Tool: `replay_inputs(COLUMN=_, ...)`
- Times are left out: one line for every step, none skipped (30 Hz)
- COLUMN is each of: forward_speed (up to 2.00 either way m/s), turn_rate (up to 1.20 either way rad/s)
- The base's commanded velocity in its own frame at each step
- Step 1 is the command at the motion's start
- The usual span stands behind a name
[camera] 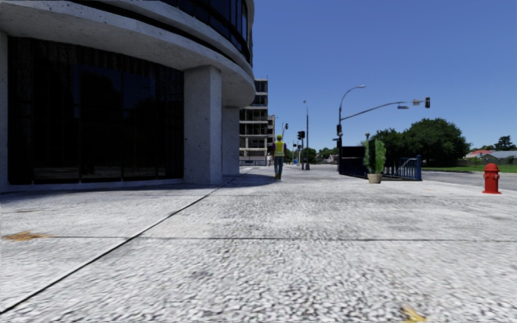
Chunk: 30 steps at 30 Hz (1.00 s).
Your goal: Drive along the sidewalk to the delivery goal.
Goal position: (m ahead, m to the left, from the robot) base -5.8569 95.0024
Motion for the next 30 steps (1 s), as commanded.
replay_inputs(forward_speed=2.00, turn_rate=0.00)
replay_inputs(forward_speed=2.00, turn_rate=0.00)
replay_inputs(forward_speed=2.00, turn_rate=0.00)
replay_inputs(forward_speed=2.00, turn_rate=0.00)
replay_inputs(forward_speed=2.00, turn_rate=0.00)
replay_inputs(forward_speed=2.00, turn_rate=0.00)
replay_inputs(forward_speed=2.00, turn_rate=0.00)
replay_inputs(forward_speed=2.00, turn_rate=0.00)
replay_inputs(forward_speed=2.00, turn_rate=0.00)
replay_inputs(forward_speed=2.00, turn_rate=0.00)
replay_inputs(forward_speed=2.00, turn_rate=0.00)
replay_inputs(forward_speed=2.00, turn_rate=0.00)
replay_inputs(forward_speed=2.00, turn_rate=0.00)
replay_inputs(forward_speed=2.00, turn_rate=0.00)
replay_inputs(forward_speed=2.00, turn_rate=0.00)
replay_inputs(forward_speed=2.00, turn_rate=0.00)
replay_inputs(forward_speed=2.00, turn_rate=0.00)
replay_inputs(forward_speed=2.00, turn_rate=0.00)
replay_inputs(forward_speed=2.00, turn_rate=0.00)
replay_inputs(forward_speed=2.00, turn_rate=0.00)
replay_inputs(forward_speed=2.00, turn_rate=0.00)
replay_inputs(forward_speed=2.00, turn_rate=0.00)
replay_inputs(forward_speed=2.00, turn_rate=0.00)
replay_inputs(forward_speed=2.00, turn_rate=0.00)
replay_inputs(forward_speed=2.00, turn_rate=0.00)
replay_inputs(forward_speed=2.00, turn_rate=0.00)
replay_inputs(forward_speed=2.00, turn_rate=0.00)
replay_inputs(forward_speed=2.00, turn_rate=0.00)
replay_inputs(forward_speed=2.00, turn_rate=0.00)
replay_inputs(forward_speed=2.00, turn_rate=0.00)
